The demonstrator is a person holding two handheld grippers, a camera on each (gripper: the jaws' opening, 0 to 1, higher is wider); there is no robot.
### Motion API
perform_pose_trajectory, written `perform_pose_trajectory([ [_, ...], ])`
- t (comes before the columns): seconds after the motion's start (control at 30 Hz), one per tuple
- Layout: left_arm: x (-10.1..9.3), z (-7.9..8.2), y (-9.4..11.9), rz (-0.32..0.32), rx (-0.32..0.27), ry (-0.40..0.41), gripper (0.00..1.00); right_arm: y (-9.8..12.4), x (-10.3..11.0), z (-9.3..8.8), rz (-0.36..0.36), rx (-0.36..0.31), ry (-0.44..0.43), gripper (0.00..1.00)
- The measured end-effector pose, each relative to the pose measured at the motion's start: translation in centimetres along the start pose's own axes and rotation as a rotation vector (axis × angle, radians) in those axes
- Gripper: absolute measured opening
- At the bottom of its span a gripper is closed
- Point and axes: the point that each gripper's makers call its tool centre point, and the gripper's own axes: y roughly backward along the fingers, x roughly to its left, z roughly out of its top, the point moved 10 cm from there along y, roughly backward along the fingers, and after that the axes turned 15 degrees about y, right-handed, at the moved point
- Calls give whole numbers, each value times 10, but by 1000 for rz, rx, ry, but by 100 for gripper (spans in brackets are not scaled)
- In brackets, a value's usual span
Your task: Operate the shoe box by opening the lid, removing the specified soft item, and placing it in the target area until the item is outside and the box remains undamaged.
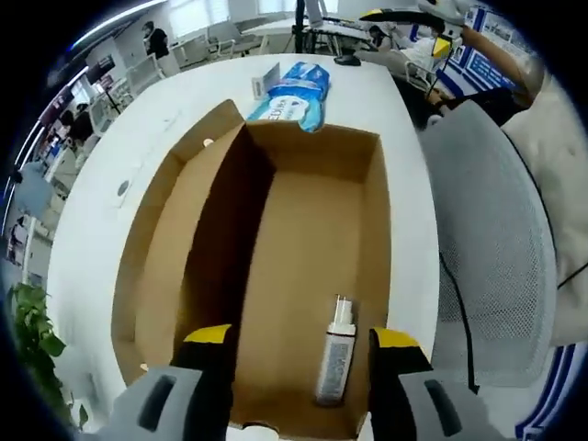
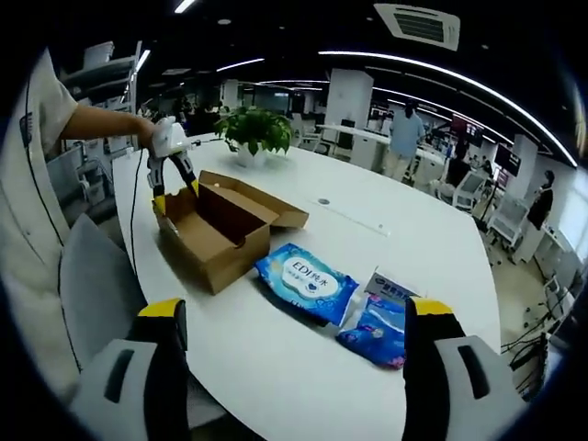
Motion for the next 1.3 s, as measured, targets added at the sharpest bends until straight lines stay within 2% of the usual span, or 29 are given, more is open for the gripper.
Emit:
perform_pose_trajectory([
  [0.1,5,1,-8,-32,28,-12,58,1,3,-2,-3,5,-6,94],
  [0.2,1,-1,-14,-58,80,-58,58,4,5,-6,-8,6,-23,93],
  [0.37,-1,-1,-22,-70,106,-80,56,4,9,-10,-12,17,-46,93],
  [0.5,-2,-7,-31,-63,162,-123,54,5,11,-10,-15,14,-54,93],
  [0.57,-5,-7,-33,-67,169,-131,50,5,11,-9,-18,12,-59,93],
  [0.9,-3,-15,-49,-61,180,-121,37,4,15,-8,-25,-2,-75,92],
  [1.3,3,-18,-46,-50,137,-75,38,3,17,-8,-33,-11,-91,91],
])
